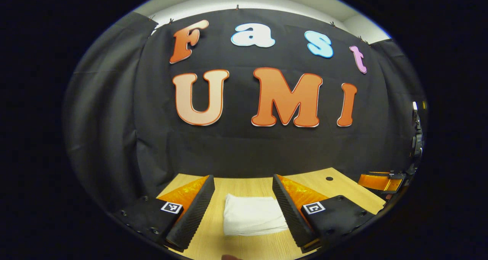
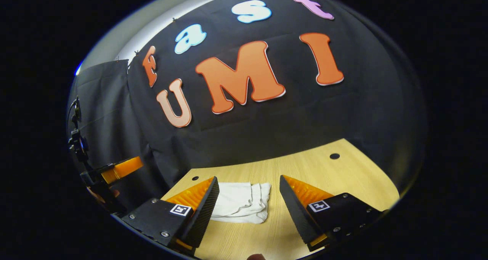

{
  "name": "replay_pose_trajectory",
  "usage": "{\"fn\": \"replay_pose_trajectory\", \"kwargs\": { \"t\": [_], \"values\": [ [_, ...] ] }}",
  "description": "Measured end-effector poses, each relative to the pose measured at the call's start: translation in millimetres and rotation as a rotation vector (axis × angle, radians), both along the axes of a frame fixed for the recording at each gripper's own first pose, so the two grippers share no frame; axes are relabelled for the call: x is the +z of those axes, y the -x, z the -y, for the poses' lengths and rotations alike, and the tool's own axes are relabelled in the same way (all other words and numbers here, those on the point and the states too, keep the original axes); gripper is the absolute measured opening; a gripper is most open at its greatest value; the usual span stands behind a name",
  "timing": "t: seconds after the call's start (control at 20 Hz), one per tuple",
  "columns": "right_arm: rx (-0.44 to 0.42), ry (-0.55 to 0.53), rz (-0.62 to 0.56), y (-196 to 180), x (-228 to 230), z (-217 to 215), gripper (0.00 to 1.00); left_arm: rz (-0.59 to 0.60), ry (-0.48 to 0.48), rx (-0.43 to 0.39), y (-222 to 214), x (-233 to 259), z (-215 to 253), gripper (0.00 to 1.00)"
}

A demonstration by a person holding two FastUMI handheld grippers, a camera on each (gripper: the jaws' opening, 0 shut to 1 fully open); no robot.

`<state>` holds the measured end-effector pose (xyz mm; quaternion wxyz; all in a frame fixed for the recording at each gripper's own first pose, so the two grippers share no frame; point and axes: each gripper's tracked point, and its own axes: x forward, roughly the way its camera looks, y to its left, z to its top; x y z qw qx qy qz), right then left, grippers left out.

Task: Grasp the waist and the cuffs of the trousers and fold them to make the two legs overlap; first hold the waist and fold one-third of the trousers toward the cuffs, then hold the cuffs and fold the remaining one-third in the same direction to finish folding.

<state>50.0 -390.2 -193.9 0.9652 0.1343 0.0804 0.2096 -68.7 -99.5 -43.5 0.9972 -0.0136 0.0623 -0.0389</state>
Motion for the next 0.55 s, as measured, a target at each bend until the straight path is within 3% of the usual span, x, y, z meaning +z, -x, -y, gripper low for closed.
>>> {"fn": "replay_pose_trajectory", "kwargs": {
  "t": [0.35, 0.55],
  "values": [
    [-0.021, 0.084, 0.114, 40, 26, -12, 0.96, 0.067, -0.041, -0.008, 42, 10, 5, 0.99],
    [-0.047, 0.090, 0.142, 71, 35, -13, 0.96, 0.090, -0.001, -0.029, 74, 19, -2, 0.99]
  ]
}}
